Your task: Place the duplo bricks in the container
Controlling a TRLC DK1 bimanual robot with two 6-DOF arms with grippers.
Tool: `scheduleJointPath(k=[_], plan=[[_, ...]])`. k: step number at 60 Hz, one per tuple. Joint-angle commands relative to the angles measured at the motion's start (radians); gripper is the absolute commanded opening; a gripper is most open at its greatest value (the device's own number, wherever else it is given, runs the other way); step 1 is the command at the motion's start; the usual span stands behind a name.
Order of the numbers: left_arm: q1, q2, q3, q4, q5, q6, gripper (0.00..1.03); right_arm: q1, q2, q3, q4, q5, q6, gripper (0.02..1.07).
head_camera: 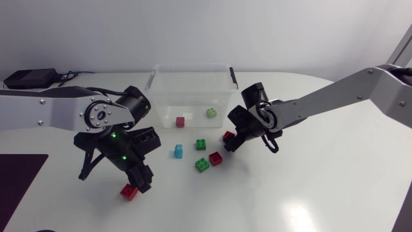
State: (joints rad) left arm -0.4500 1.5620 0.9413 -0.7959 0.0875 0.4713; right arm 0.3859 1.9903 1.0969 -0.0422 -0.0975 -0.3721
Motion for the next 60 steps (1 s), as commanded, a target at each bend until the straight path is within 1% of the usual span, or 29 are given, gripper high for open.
scheduleJointPath(k=[1, 3, 4, 7, 10, 14, 19, 23, 27, 31, 42, 49, 55, 58, 60], plan=[[0.034, 0.040, -0.041, -0.042, -0.006, 0.012, 0.74, 0.007, 0.031, -0.003, 0.007, -0.002, -0.034, 0.49], [0.047, 0.047, -0.050, -0.048, -0.006, 0.012, 0.75, 0.008, 0.031, -0.006, 0.007, -0.004, -0.034, 0.36], [0.051, 0.050, -0.055, -0.051, -0.006, 0.012, 0.75, 0.010, 0.028, -0.008, 0.007, -0.005, -0.034, 0.34], [0.059, 0.059, -0.065, -0.060, -0.006, 0.009, 0.79, 0.013, 0.022, -0.015, 0.007, -0.005, -0.034, 0.34], [0.076, 0.066, -0.076, -0.058, -0.006, 0.006, 0.80, 0.016, 0.005, -0.031, 0.010, -0.005, -0.031, 0.33], [0.086, 0.079, -0.088, -0.055, -0.031, -0.005, 0.84, 0.016, -0.022, -0.048, 0.011, -0.004, -0.027, 0.33], [0.108, 0.109, -0.090, -0.052, -0.038, -0.023, 0.84, 0.016, -0.071, -0.074, 0.008, -0.001, -0.024, 0.32], [0.116, 0.116, -0.099, -0.023, -0.074, -0.037, 0.84, 0.018, -0.131, -0.104, 0.005, 0.002, -0.025, 0.32], [0.114, 0.116, -0.102, -0.011, -0.098, -0.054, 0.83, 0.018, -0.193, -0.132, -0.008, 0.002, -0.025, 0.32], [0.106, 0.115, -0.105, -0.006, -0.106, -0.062, 0.84, 0.018, -0.235, -0.152, -0.019, 0.002, -0.025, 0.32], [0.077, 0.093, -0.108, -0.017, -0.129, -0.089, 0.83, 0.018, -0.305, -0.186, -0.042, 0.004, -0.024, 0.32], [0.080, 0.046, -0.119, -0.051, -0.140, -0.089, 0.84, 0.022, -0.337, -0.206, -0.050, 0.004, -0.024, 0.32], [0.085, 0.001, -0.147, -0.052, -0.149, -0.068, 0.84, 0.027, -0.355, -0.219, -0.051, 0.004, -0.024, 0.32], [0.088, -0.031, -0.170, -0.045, -0.161, -0.033, 0.84, 0.028, -0.366, -0.226, -0.054, 0.002, -0.024, 0.32], [0.089, -0.053, -0.188, -0.042, -0.166, 0.004, 0.87, 0.031, -0.375, -0.232, -0.058, 0.002, -0.024, 0.32]])
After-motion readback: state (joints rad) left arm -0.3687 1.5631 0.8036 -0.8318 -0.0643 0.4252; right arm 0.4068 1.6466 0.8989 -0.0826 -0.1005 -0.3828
